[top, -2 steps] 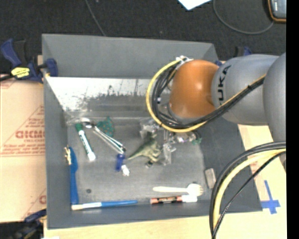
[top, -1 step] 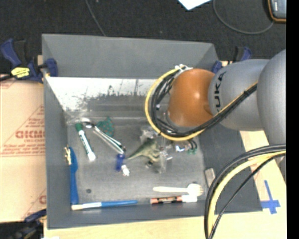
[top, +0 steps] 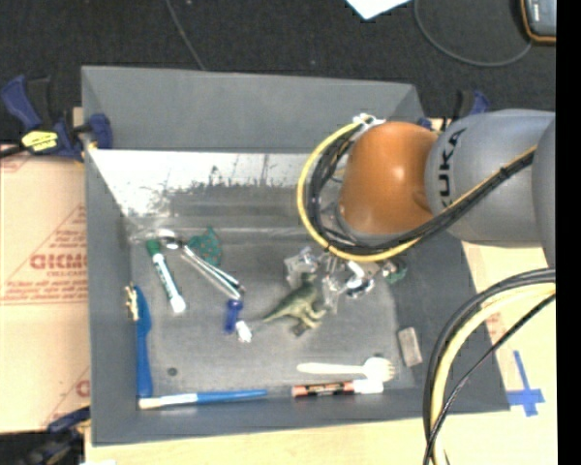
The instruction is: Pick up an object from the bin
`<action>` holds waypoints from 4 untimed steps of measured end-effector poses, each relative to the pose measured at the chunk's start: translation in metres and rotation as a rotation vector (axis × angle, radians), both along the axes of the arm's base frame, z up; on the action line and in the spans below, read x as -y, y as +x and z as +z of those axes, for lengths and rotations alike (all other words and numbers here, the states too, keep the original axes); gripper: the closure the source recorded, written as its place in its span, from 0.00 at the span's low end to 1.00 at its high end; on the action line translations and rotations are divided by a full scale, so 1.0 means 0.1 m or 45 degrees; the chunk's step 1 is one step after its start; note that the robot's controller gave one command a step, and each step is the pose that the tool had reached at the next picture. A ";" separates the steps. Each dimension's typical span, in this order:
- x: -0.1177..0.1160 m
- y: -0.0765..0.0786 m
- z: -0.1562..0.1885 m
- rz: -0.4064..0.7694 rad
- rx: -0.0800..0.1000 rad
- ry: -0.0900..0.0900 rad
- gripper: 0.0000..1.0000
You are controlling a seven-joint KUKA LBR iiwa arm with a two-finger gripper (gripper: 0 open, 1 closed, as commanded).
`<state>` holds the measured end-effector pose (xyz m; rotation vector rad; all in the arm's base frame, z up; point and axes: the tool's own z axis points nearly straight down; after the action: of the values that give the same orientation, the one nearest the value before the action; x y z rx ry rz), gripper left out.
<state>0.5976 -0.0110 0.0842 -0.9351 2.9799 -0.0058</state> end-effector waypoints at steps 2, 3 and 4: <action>0.20 0.08 -0.08 0.019 0.016 0.005 1.00; 0.26 -0.06 -0.05 -0.011 0.011 0.005 1.00; 0.27 -0.04 -0.05 0.036 0.018 0.005 1.00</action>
Offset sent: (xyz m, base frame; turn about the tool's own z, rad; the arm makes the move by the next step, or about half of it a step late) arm 0.0046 -0.0208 -0.0136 -0.0184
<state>0.5932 -0.0378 0.0788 -0.9722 2.9521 -0.0059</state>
